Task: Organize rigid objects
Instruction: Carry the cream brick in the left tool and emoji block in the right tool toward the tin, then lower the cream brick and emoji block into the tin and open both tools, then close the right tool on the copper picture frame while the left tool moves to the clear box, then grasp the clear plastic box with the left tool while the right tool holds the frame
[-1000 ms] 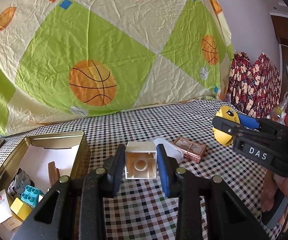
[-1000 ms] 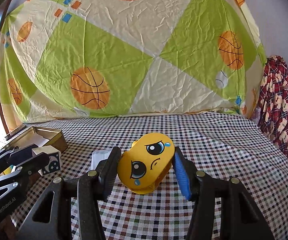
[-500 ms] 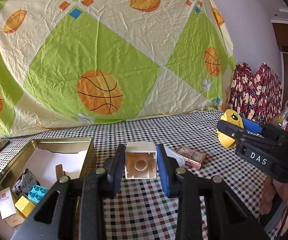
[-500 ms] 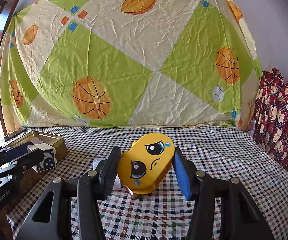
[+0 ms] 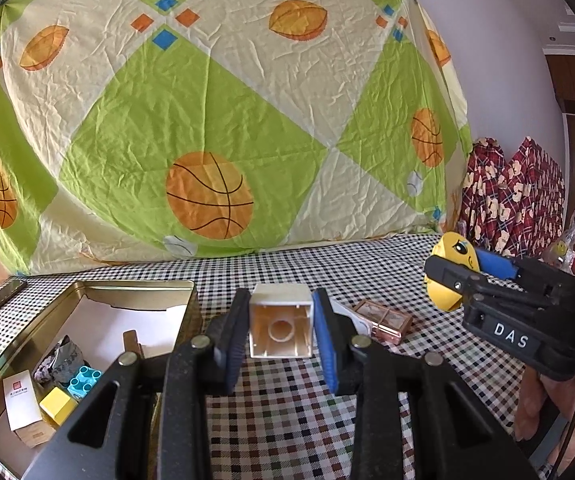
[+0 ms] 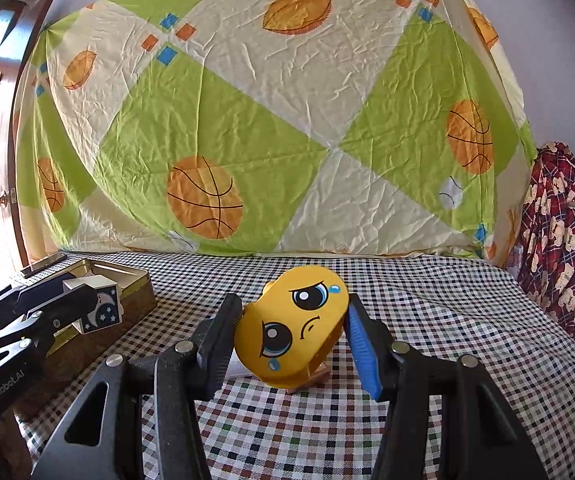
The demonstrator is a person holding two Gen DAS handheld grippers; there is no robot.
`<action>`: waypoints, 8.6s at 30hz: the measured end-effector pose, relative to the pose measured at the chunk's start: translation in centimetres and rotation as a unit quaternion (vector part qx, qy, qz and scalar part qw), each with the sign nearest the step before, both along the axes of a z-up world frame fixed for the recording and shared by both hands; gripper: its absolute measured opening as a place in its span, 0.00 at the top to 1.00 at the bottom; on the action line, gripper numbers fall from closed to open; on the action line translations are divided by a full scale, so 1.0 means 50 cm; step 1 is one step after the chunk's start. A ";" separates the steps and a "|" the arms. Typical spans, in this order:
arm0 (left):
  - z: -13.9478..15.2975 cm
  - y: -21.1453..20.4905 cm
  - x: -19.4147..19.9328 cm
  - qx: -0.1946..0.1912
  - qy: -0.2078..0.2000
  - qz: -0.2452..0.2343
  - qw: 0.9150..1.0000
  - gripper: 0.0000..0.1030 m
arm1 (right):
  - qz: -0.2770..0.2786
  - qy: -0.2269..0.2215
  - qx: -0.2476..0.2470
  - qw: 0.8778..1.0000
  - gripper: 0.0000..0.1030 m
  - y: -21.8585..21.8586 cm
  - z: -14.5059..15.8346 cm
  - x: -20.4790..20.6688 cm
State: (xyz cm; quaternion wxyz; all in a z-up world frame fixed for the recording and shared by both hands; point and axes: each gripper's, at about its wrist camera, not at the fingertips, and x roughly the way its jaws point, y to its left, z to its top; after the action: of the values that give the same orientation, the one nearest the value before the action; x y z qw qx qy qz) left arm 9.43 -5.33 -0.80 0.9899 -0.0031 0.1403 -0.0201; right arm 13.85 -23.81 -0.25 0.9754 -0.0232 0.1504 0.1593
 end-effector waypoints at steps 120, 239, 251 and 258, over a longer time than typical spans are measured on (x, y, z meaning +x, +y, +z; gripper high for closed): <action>0.023 0.176 -0.196 -0.024 -0.061 0.051 0.997 0.70 | 0.140 -0.011 0.006 0.990 0.47 0.248 0.011 -0.142; -0.108 -0.123 0.321 0.043 0.283 -0.020 0.958 0.41 | -0.013 0.230 -0.039 0.972 0.51 -0.059 -0.090 0.261; -0.095 -0.084 0.289 0.002 0.257 -0.031 0.966 0.50 | -0.022 0.196 -0.021 0.980 0.51 -0.072 -0.071 0.240; -0.076 -0.074 0.258 0.007 0.213 -0.020 0.977 0.50 | -0.026 0.136 -0.016 0.990 0.51 -0.075 -0.046 0.200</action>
State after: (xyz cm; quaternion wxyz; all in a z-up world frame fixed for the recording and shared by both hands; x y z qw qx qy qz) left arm 22.33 -9.01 -4.61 0.9365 0.0025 0.3485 -0.0377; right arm 23.86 -27.58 -2.55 0.9492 -0.0128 0.2848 0.1331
